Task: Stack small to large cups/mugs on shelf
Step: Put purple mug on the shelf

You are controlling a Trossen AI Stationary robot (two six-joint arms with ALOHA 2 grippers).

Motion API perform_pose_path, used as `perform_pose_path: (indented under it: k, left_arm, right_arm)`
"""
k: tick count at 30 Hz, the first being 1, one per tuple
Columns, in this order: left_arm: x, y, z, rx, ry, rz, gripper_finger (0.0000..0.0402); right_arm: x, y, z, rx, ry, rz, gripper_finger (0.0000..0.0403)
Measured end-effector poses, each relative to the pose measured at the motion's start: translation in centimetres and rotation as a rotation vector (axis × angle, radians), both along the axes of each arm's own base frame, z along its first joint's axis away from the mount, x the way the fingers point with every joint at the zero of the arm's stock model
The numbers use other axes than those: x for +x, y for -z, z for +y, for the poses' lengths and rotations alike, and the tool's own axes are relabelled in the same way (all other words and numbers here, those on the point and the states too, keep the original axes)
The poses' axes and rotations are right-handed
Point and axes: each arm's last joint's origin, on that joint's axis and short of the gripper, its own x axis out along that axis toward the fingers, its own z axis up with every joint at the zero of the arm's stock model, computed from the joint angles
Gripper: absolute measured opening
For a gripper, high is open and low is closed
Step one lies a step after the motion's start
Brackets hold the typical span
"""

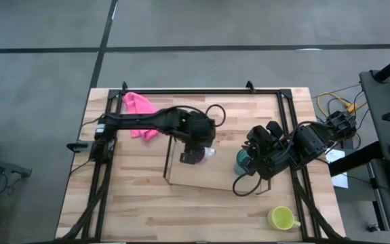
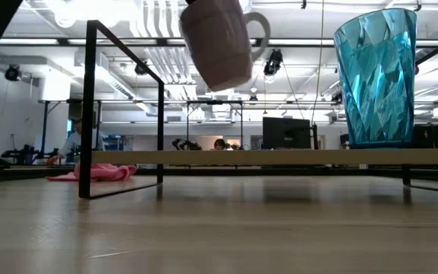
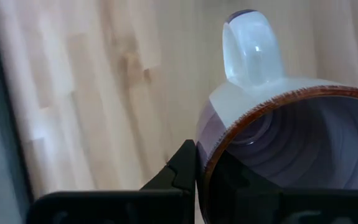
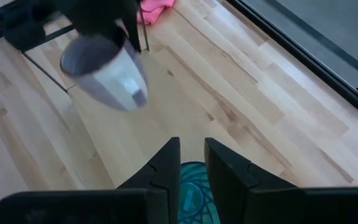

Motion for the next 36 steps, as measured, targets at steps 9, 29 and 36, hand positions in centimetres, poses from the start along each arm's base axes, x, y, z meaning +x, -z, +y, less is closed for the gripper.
perform_pose_path:
  k: [9,29,36]
  left_arm:
    - [3.1,2.9,-0.4,-0.061,0.026,-0.028,0.0000]
    - [5.1,4.7,-0.7,-0.101,0.140,-0.086,0.0000]
    - [5.4,5.2,-0.7,-0.103,0.137,-0.099,0.0003]
  right_arm:
    - [0.0,0.0,0.0,0.000,0.000,0.000,0.0068]
    - [0.0,0.0,0.0,-0.008,-0.012,0.006,0.0068]
    - [0.0,0.0,0.0,-0.008,-0.012,0.005,0.0068]
